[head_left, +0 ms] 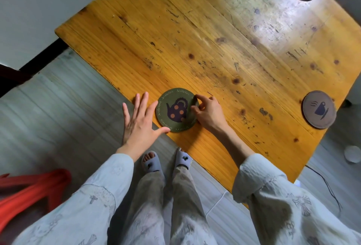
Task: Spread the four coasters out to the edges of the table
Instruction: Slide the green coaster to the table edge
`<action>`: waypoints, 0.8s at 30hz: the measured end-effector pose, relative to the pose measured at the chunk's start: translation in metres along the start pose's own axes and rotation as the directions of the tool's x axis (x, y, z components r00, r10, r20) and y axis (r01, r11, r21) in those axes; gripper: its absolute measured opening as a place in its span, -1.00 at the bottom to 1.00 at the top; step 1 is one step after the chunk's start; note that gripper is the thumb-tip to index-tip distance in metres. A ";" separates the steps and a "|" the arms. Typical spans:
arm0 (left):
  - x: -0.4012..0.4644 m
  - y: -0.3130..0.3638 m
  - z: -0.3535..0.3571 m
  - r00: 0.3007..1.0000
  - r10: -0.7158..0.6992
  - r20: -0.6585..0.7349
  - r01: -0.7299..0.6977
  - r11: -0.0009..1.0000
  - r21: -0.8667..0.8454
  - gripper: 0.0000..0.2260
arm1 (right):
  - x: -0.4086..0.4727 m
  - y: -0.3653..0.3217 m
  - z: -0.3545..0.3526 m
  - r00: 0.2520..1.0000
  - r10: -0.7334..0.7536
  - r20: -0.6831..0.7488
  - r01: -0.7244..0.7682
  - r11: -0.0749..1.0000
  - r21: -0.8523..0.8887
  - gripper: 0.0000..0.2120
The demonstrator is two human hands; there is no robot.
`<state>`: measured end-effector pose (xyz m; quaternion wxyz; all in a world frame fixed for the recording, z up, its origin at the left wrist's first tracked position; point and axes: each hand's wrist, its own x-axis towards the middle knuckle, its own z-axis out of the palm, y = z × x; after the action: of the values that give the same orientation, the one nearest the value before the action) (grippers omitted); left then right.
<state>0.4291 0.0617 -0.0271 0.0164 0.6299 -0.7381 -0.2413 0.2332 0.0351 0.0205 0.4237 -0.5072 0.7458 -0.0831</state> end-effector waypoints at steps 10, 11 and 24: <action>0.010 -0.008 -0.013 1.000 0.015 0.001 -0.015 0.998 -0.064 -0.30 | -0.008 -0.008 0.008 0.994 0.105 0.013 -0.106 0.984 0.141 -0.59; 0.010 -0.008 -0.013 1.000 0.016 0.004 -0.016 0.997 -0.078 -0.31 | -0.008 -0.009 0.010 0.993 0.118 0.015 -0.119 0.980 0.161 -0.59; 0.007 -0.011 -0.019 0.999 0.035 0.032 -0.028 0.980 -0.195 -0.39 | -0.013 -0.016 0.019 0.985 0.175 0.009 -0.171 0.951 0.256 -0.61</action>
<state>0.4439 0.0479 -0.0167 0.0687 0.6090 -0.7210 -0.3233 0.2590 0.0439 0.0248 0.4859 -0.3804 0.7735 -0.1445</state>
